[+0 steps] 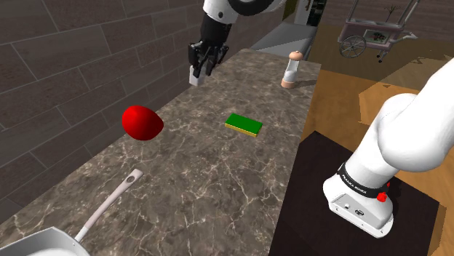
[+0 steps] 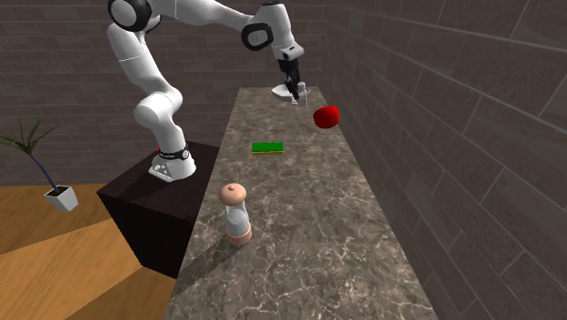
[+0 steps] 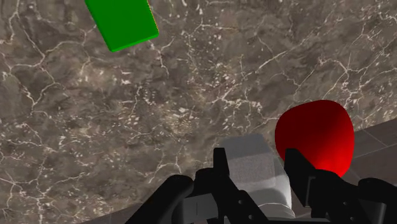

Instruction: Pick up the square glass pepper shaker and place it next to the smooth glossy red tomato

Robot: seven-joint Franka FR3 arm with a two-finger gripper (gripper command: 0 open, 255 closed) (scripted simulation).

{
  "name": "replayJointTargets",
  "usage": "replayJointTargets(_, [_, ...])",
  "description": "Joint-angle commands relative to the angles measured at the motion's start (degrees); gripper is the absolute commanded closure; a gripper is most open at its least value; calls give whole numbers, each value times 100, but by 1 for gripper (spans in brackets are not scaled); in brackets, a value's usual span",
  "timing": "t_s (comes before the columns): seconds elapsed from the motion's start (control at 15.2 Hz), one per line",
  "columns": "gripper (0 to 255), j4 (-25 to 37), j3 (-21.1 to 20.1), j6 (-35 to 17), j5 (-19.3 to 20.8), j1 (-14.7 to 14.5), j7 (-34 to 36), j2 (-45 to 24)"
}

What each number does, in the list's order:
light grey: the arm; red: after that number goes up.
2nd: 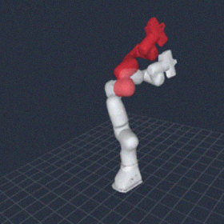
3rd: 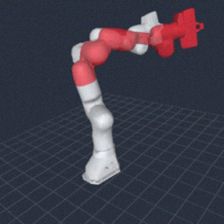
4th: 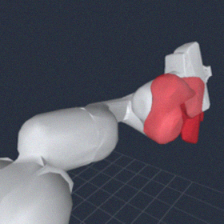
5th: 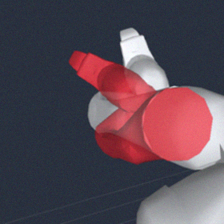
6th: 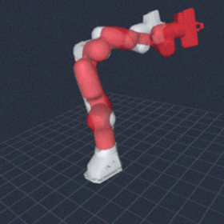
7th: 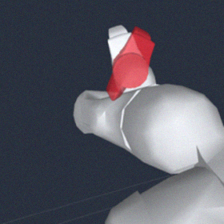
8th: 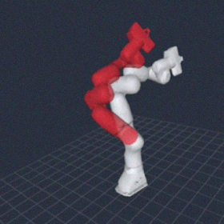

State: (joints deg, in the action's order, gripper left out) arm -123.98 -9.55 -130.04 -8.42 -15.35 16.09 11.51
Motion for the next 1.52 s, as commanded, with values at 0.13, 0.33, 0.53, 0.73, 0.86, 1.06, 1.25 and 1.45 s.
replayJointTargets(0.13, [255, 274, -382, -46, 201, -177, 680, -263])
replayJointTargets(0.33, [255, 583, -647, -45, 414, -307, 1190, -548])
replayJointTargets(0.53, [255, 954, -885, -11, 679, -457, 1711, -882])
replayJointTargets(0.73, [255, 1019, -978, -134, 825, -534, 1950, -1079])
replayJointTargets(0.86, [255, 907, -980, -283, 843, -536, 1963, -1119])
replayJointTargets(1.06, [255, 749, -984, -507, 877, -540, 1986, -1188])
replayJointTargets(1.25, [255, 602, -986, -729, 919, -543, 2014, -1268])
replayJointTargets(1.45, [255, 466, -987, -951, 969, -548, 2049, -1359])
